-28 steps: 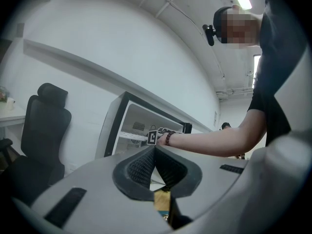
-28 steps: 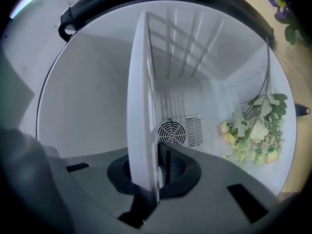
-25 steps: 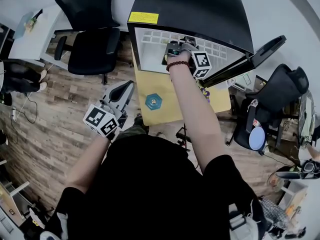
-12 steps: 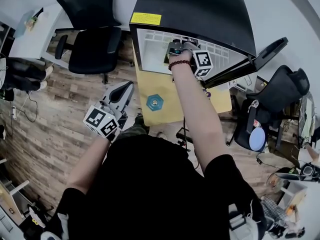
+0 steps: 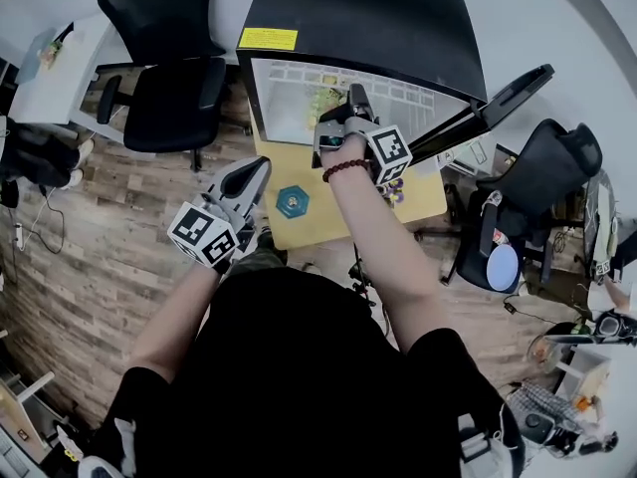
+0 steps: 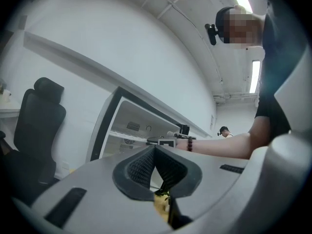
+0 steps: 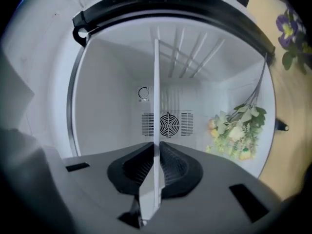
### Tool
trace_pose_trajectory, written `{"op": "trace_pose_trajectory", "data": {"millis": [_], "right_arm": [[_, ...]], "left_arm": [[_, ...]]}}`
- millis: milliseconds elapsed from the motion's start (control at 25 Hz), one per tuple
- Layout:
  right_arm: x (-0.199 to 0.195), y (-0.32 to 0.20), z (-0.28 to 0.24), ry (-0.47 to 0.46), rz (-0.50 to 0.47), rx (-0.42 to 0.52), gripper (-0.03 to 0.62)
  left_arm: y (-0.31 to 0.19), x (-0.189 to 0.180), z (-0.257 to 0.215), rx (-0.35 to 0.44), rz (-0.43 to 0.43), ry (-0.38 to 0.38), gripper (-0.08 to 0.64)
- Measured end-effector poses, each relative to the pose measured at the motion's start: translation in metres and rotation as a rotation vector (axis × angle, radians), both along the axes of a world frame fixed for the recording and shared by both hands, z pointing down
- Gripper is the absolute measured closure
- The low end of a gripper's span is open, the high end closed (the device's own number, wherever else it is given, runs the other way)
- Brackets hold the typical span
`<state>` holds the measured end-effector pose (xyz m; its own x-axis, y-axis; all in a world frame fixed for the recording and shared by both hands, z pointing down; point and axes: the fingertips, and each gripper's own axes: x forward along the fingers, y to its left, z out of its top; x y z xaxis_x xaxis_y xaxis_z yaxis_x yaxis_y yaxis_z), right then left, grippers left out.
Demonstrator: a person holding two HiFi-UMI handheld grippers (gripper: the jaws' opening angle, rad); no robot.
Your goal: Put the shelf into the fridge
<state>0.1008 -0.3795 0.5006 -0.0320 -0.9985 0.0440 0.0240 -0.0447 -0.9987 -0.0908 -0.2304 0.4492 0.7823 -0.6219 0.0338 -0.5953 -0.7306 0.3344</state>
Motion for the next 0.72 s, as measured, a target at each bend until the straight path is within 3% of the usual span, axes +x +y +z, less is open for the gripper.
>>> {"op": "trace_pose_trajectory", "data": {"millis": [240,360,440,600,720], "right_arm": [[0.006,0.058,-0.014,0.141,-0.073,0.006,0.592],[0.018,0.079,-0.024,0.284,-0.108,0.034,0.592],[0.023,0.088,-0.035,0.423,-0.154,0.077,0.592],[0.028,0.11,-0.055,0.814,-0.227,0.148,0.591],[0.02,0.125,-0.072,1.036,-0.269,0.211,0.591]], "left_arm": [[0.004,0.02,-0.007,0.014,0.01,0.028,0.54],[0.008,0.03,-0.01,0.027,0.015,0.035,0.54],[0.011,0.037,-0.012,0.034,0.015,0.041,0.54],[0.017,0.049,-0.017,0.052,0.023,0.049,0.541],[0.018,0.053,-0.022,0.064,0.018,0.051,0.541]]}}
